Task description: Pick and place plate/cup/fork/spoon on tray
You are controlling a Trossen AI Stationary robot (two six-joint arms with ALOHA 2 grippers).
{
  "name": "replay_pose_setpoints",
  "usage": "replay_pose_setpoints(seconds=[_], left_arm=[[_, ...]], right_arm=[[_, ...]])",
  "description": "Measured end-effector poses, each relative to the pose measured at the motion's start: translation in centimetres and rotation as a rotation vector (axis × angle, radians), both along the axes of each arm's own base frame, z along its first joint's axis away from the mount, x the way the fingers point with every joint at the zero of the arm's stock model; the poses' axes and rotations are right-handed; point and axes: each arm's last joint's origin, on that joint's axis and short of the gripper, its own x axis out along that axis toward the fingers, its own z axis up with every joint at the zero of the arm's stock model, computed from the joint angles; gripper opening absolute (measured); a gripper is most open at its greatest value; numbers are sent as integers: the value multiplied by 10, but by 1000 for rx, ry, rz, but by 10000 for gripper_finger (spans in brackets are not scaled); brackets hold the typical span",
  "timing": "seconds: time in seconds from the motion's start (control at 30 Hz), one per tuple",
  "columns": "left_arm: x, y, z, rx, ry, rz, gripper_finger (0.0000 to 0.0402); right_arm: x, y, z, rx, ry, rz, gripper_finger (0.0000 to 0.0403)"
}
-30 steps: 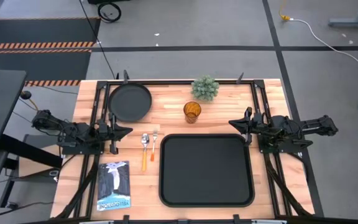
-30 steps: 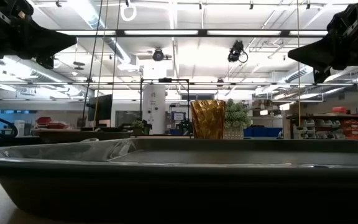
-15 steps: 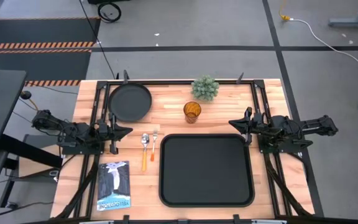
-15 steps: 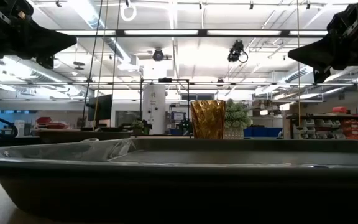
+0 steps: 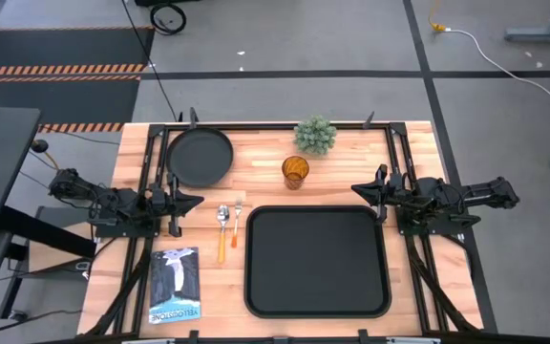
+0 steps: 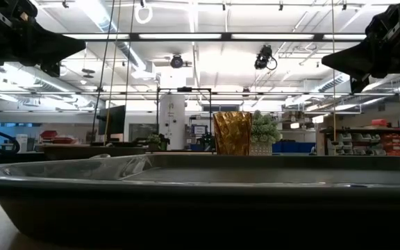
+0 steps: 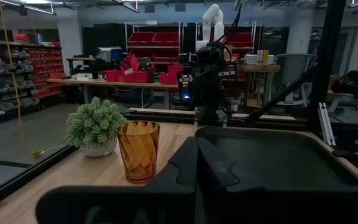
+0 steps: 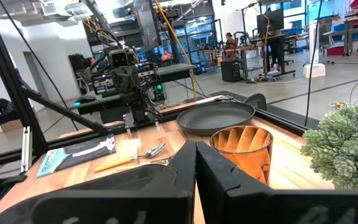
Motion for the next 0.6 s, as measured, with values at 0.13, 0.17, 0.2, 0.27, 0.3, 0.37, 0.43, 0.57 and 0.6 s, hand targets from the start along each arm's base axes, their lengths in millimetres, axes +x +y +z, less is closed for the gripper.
replay_pose_setpoints(seconds=[0.13,0.17,0.2,0.27,0.3,0.37,0.43,0.57,0.6], left_arm=[[0,0,0,0,0,0,7],[0,0,0,0,0,0,7],[0,0,0,0,0,0,7],[0,0,0,-8,-4,-1,7],[0,0,1,-26,-11,-3,7],[0,0,2,-89,-33,-10,7],[0,0,2,-195,-59,-23,7],[-1,1,4,-323,-103,-36,7],[0,1,4,-328,-103,-37,7]], right_arm=[[0,0,0,-6,1,-1,16],[0,0,0,-30,5,-3,16],[0,0,1,-58,4,-7,16],[0,0,2,-98,2,-10,16],[0,0,2,-106,5,-11,16],[0,0,2,-119,5,-19,16],[-1,-1,4,-158,-2,-61,16],[-2,-2,11,-194,-63,-87,16],[-3,-2,14,-196,-91,-91,16]])
